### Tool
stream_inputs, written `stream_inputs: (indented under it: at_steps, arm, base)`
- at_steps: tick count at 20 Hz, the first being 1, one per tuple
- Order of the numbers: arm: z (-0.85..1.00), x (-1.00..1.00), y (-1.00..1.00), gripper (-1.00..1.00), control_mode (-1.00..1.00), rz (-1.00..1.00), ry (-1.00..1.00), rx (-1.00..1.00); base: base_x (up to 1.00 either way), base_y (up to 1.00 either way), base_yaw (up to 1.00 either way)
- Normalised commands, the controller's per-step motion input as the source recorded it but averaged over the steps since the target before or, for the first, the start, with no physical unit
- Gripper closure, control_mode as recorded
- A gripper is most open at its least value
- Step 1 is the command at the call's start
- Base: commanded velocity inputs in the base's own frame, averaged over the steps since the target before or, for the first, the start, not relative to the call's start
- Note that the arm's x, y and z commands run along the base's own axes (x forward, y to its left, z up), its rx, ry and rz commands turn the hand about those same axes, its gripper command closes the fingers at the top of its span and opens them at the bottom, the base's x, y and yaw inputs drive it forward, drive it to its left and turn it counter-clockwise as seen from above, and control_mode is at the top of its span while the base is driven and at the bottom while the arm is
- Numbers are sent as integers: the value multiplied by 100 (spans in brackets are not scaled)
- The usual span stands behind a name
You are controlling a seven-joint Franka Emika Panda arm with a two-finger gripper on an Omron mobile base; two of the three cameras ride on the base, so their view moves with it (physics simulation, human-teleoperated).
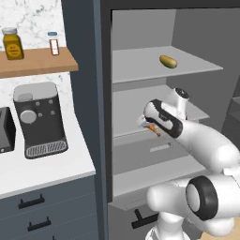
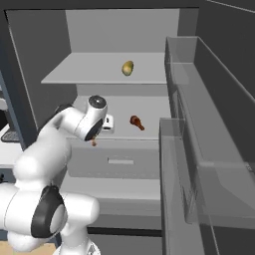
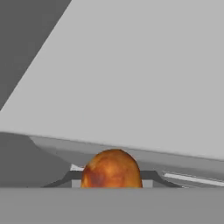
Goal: Place one cucumber and one chicken drumstick in each tupperware on the nearby counter, to pack two identical lunches.
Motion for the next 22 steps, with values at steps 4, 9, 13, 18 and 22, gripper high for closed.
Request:
stream_inputs:
  at_steps: [4, 9, 13, 18, 22]
  arm:
    - [100, -67, 0, 100, -100, 0, 14, 4]
    - [97, -73, 0, 100, -100, 0, 28, -2]
    - [34, -72, 2, 100, -100, -1, 33, -13]
    - [-9, -100, -11, 100, -100, -4, 5, -6]
    - [-6, -100, -13, 100, -100, 0, -14, 0]
  base:
    - [0, 0, 0]
    - [0, 0, 0]
    - [0, 0, 0]
    - [0, 0, 0]
    - [0, 0, 0]
